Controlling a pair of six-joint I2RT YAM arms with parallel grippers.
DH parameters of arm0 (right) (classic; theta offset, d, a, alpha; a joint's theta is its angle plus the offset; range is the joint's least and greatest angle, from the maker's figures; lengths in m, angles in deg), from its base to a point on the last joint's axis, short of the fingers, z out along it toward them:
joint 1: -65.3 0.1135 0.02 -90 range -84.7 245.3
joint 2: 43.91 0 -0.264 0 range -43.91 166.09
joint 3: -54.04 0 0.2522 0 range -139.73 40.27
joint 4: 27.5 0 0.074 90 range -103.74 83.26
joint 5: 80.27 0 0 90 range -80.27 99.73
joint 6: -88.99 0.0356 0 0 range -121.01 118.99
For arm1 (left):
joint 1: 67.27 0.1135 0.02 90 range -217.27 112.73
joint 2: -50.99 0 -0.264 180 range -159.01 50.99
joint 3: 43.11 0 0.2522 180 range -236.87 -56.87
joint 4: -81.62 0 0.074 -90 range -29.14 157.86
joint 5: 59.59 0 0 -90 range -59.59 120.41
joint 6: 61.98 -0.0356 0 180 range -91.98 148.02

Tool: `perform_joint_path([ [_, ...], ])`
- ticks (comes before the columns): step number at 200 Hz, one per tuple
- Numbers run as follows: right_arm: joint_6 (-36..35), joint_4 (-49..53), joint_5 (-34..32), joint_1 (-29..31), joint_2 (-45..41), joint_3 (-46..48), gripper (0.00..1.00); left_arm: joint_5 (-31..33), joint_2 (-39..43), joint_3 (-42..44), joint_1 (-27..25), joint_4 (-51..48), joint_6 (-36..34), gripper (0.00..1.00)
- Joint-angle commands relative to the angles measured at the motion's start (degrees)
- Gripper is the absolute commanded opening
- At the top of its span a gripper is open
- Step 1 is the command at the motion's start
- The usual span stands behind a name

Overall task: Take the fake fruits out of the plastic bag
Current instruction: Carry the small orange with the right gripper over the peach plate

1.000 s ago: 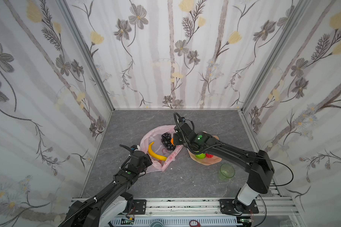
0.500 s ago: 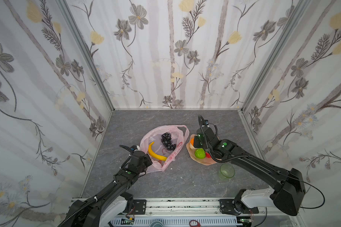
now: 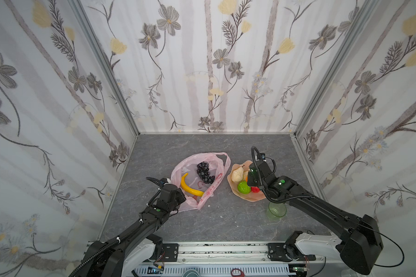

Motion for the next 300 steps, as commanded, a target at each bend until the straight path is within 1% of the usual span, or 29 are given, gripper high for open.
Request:
perform_joint_path([
  [1,-0.48,-2.40,-1.16,-0.50,0.66,0.74,0.03,-0.22,-0.35,-0.76,0.02,1.16,0.82,0.04],
  [108,-1.82,-4.83,-0.83,-1.30,6.37,-0.82,0.04,-0.09,-1.75,-1.18,0.04,1.16,0.91,0.04],
  [248,-2.51,-4.76,-1.00,-1.30,8.77,-3.12,0.05,-0.05,-3.17,-2.23,0.04,1.16,0.60,0.04],
  [300,-2.10,-4.61,-0.77,-1.30,9.95,-2.45,0.05,0.12,-2.88,-1.99,0.01,1.16,0.60,0.04],
])
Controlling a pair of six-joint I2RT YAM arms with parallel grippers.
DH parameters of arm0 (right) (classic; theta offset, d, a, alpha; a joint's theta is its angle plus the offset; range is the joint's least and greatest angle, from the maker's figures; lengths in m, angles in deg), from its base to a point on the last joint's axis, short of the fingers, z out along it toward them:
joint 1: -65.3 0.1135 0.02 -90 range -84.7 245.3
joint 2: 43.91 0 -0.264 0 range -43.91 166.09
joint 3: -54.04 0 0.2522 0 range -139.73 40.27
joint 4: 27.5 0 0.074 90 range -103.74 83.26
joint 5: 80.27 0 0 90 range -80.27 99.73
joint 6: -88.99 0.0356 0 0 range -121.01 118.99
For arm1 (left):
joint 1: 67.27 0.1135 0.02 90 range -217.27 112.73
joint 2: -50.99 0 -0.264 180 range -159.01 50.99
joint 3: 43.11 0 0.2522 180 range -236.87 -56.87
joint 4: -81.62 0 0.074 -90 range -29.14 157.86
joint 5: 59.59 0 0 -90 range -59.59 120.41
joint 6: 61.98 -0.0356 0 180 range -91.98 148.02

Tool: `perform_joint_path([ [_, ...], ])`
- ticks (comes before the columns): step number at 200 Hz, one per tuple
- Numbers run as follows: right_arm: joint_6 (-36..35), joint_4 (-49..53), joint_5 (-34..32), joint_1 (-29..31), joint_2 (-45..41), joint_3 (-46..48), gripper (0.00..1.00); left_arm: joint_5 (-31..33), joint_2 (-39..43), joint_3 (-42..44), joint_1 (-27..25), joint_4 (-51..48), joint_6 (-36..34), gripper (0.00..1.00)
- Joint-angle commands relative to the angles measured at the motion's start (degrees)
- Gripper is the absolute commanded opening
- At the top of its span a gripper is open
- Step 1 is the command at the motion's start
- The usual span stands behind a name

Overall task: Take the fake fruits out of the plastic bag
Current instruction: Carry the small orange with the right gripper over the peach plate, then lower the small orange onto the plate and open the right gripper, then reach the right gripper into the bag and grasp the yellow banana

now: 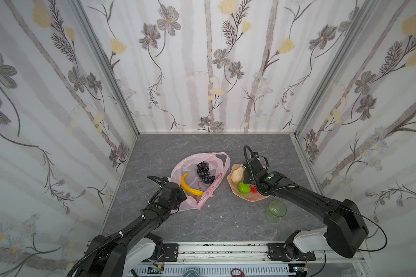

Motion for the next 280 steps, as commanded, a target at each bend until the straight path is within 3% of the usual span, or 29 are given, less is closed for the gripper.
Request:
perform_joint_path([
  [1,0.21,-1.47,-0.80,0.02,0.24,0.15,0.06,0.10,0.06,-0.32,0.04,1.13,-0.20,0.04],
  [151,0.25,-1.43,-1.31,0.02,0.02,-0.27,0.32,-0.09,1.02,0.19,0.04,1.13,-0.09,0.04],
  [211,0.17,-0.86,-1.44,0.02,-0.27,-1.77,0.53,-0.27,1.02,0.03,0.04,1.05,-0.29,0.04],
  [241,0.05,0.98,-1.31,0.43,-2.55,-3.48,0.56,0.11,1.19,0.11,0.05,0.98,-0.62,0.04],
  [280,-5.40,-3.51,5.59,5.78,-5.83,-5.84,0.57,1.22,1.44,0.69,0.13,0.87,-0.52,0.04],
])
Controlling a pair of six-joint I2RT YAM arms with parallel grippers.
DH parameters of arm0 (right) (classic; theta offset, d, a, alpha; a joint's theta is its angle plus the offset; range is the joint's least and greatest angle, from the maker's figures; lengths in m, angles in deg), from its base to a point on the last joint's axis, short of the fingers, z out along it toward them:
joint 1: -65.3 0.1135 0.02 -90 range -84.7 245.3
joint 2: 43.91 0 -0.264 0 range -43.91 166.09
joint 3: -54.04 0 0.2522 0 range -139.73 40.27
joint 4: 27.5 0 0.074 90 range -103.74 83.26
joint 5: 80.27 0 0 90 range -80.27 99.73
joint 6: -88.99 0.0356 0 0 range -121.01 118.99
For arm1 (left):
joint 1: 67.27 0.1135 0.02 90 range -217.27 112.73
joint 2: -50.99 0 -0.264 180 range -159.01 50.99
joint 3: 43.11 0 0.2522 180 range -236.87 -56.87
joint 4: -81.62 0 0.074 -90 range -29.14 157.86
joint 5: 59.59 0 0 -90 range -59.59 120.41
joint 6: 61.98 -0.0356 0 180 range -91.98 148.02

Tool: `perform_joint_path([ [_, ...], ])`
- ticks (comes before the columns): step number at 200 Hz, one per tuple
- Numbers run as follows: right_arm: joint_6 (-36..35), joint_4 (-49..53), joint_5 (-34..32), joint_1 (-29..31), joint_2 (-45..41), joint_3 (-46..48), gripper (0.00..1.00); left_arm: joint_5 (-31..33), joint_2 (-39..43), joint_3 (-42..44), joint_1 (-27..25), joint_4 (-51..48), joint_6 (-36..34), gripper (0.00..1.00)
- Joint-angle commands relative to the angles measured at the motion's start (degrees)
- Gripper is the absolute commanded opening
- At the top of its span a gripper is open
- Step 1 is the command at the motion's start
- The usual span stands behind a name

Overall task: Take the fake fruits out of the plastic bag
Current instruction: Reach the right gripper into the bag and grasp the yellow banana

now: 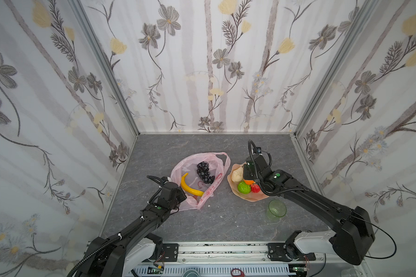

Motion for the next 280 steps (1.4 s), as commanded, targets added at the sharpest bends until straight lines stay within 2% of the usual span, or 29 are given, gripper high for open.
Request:
perform_joint_path([
  [1,-4.70,-4.35,4.80,3.53,-0.73,-1.62,0.57,1.30,0.42,0.56,0.11,0.87,-0.27,0.04],
  [23,-8.61,-5.73,6.23,9.14,2.30,-5.33,0.56,2.11,1.94,1.34,0.22,0.92,-0.07,0.04],
  [40,-10.54,-5.82,9.94,11.74,6.79,-9.45,0.55,2.91,3.71,2.12,0.33,0.88,0.09,0.04],
  [88,-16.06,-2.09,14.71,17.53,24.71,-22.40,0.52,3.17,6.91,4.32,1.36,0.87,0.26,0.04],
  [126,-17.61,0.57,19.27,17.89,33.57,-28.22,0.51,3.07,8.37,5.92,1.88,0.87,1.17,0.04],
  [181,-19.91,2.87,26.08,18.91,41.58,-33.31,0.51,2.56,8.50,5.94,2.14,0.96,1.46,0.05],
  [280,-21.15,8.35,27.59,18.92,54.93,-44.74,0.51,2.28,8.42,6.46,2.38,0.96,1.85,0.05],
])
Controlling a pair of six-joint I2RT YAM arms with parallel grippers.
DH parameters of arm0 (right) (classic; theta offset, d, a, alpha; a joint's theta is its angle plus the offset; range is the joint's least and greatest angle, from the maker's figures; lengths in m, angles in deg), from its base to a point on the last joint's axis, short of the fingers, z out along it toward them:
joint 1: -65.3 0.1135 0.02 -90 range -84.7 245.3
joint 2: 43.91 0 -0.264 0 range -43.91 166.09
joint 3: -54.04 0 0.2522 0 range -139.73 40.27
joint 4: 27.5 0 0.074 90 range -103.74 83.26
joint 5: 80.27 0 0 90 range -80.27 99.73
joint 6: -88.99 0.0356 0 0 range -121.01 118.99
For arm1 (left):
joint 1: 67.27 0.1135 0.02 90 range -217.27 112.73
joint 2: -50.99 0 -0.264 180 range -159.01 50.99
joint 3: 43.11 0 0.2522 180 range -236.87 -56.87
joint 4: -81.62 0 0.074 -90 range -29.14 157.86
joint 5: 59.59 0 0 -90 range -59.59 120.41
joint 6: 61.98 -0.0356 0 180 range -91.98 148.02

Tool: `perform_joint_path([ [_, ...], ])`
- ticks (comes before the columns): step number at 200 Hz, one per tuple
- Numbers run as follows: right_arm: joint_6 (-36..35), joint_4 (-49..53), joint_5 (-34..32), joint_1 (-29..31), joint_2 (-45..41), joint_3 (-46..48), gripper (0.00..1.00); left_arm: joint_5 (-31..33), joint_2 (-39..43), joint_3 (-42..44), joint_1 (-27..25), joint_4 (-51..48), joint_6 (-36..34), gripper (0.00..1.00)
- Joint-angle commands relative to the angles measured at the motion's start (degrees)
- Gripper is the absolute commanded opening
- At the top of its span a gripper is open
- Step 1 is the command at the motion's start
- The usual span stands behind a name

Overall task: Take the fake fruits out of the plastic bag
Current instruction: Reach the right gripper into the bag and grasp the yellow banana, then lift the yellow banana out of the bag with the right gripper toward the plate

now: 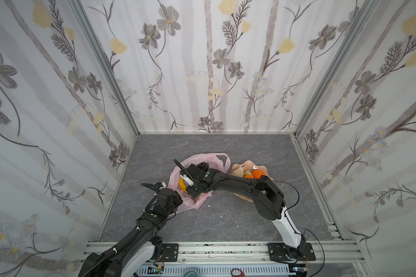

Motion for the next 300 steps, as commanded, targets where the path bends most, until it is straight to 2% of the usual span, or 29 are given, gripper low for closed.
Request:
perform_joint_path([
  [1,-1.32,0.40,1.38,0.02,1.83,-1.68,0.51,0.47,0.10,0.24,0.16,0.98,0.37,0.05],
  [58,-1.51,3.27,0.85,0.04,5.38,-5.09,0.49,0.47,-0.12,0.22,0.12,0.98,0.38,0.05],
  [70,-1.72,3.34,0.56,0.00,5.57,-5.16,0.45,0.47,-0.06,0.23,0.17,0.98,0.36,0.05],
  [96,-2.36,5.70,2.03,0.03,5.93,-7.19,0.29,0.64,0.63,0.45,0.23,0.92,0.80,0.05],
  [152,-3.60,6.81,2.18,0.43,3.26,-7.06,0.17,0.68,3.51,1.44,1.86,0.89,1.78,0.06],
  [300,-3.48,3.18,3.61,0.53,-6.62,-1.25,0.15,-2.34,-2.34,-3.22,2.96,0.89,-2.34,0.05],
])
